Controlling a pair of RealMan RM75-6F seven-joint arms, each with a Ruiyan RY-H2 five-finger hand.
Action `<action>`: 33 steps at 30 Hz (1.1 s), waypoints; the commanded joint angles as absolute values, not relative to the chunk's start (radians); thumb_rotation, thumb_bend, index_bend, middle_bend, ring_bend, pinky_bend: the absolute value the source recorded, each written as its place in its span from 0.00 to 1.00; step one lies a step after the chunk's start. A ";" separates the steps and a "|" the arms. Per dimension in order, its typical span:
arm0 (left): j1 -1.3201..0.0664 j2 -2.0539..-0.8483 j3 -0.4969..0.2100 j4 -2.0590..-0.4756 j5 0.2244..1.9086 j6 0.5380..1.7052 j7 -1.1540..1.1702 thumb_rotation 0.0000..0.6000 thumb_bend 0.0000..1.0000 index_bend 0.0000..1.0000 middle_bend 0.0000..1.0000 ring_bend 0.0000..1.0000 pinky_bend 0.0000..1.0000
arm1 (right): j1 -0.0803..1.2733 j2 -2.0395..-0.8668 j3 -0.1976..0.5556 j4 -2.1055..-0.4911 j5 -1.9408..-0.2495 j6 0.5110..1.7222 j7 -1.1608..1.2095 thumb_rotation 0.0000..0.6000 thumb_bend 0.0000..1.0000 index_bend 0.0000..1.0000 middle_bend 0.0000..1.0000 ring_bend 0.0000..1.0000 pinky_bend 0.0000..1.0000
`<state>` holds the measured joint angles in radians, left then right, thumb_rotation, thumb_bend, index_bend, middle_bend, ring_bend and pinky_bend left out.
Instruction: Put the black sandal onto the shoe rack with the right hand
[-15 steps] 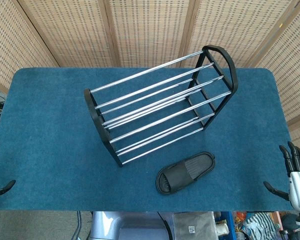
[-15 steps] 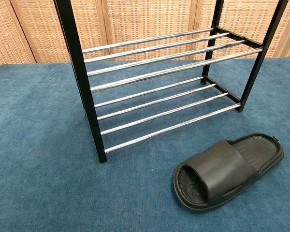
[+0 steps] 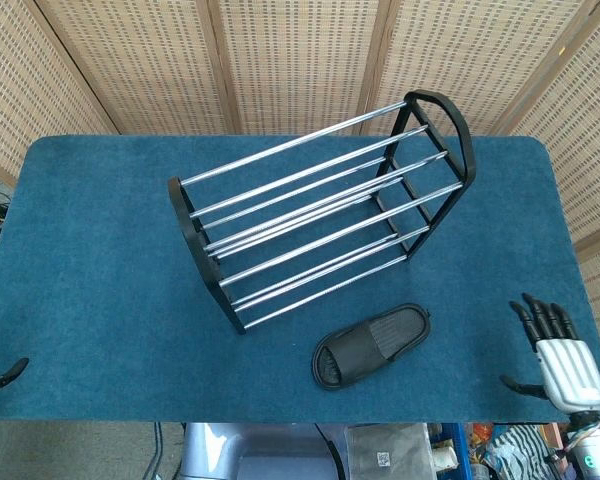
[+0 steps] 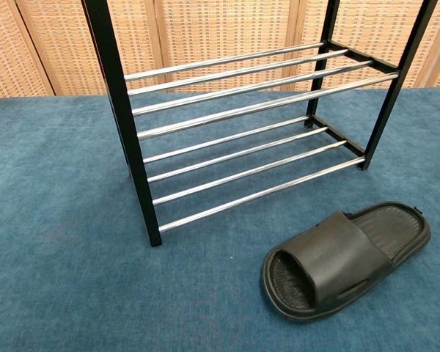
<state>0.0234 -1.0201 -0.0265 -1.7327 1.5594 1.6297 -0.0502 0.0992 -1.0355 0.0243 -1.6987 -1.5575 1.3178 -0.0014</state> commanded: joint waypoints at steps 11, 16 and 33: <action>-0.010 -1.038 -0.049 -1.731 1.512 1.573 -0.007 1.00 0.18 0.00 0.00 0.00 0.00 | 0.422 -1.143 -0.060 -1.370 -1.825 1.015 0.280 1.00 0.00 0.00 0.00 0.00 0.00; -0.024 -1.045 -0.059 -1.733 1.485 1.547 0.013 1.00 0.18 0.00 0.00 0.00 0.00 | 0.476 -1.204 -0.058 -1.299 -1.835 0.990 0.286 1.00 0.00 0.00 0.00 0.00 0.00; -0.039 -1.065 -0.073 -1.725 1.458 1.533 0.044 1.00 0.18 0.00 0.00 0.00 0.00 | 0.583 -1.279 -0.082 -1.229 -1.836 0.930 0.271 1.00 0.00 0.00 0.00 0.00 0.00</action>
